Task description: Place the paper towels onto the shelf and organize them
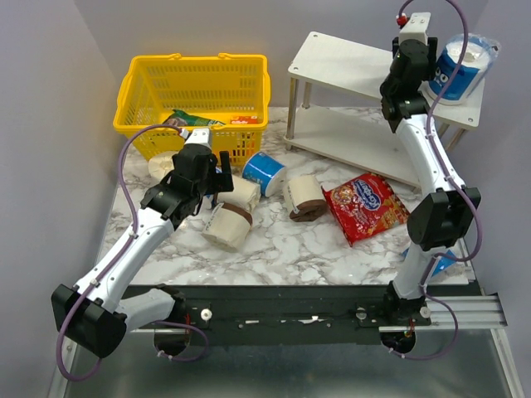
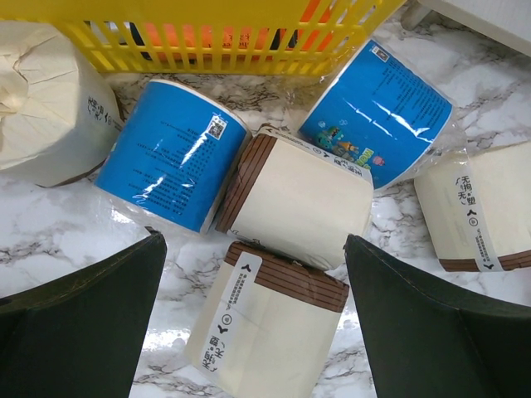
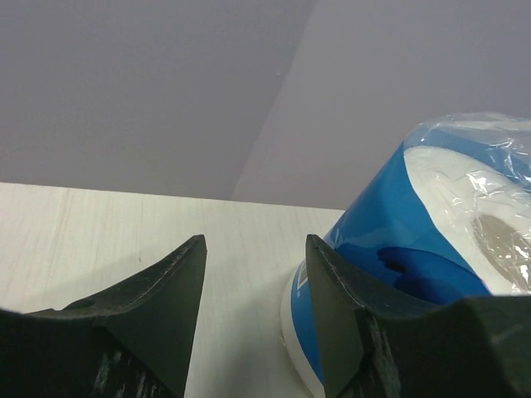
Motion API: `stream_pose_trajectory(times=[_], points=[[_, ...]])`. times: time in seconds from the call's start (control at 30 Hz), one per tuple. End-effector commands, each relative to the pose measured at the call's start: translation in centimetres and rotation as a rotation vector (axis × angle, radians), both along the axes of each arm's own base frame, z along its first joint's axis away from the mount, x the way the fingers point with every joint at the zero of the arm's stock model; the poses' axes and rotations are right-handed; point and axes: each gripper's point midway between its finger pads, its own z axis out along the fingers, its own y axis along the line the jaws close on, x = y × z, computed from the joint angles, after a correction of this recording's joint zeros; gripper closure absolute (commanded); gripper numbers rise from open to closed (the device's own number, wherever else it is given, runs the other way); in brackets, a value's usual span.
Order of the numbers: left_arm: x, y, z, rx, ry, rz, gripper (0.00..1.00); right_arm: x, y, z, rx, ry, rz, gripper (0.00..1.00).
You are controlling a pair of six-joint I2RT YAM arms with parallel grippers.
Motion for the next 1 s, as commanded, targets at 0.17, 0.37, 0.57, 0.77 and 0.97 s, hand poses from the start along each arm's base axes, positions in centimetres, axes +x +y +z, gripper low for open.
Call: stream_pose_trajectory(times=[0.17, 0.37, 0.57, 0.77, 0.97], points=[[0.0, 0.5, 0.4, 0.013, -0.029, 0.020, 0.01, -2.3, 0.8, 2.1, 0.072, -0.044, 0.124, 0.40], [0.0, 0.4, 0.9, 0.002, -0.040, 0.016, 0.01, -6.0, 9.6, 2.6, 0.177, 0.017, 0.568, 0.39], [-0.4, 1.0, 1.7, 0.003, -0.067, 0.027, 0.01, -14.8, 14.4, -1.0, 0.388, 0.092, 0.807, 0.37], [-0.8, 0.5, 2.5, -0.002, -0.079, -0.015, 0.01, -26.2, 13.5, -9.2, 0.713, 0.185, 0.751, 0.31], [-1.6, -1.0, 3.4, -0.067, -0.104, -0.078, 0.01, -32.7, 5.3, -14.9, 0.772, 0.159, 0.261, 0.12]])
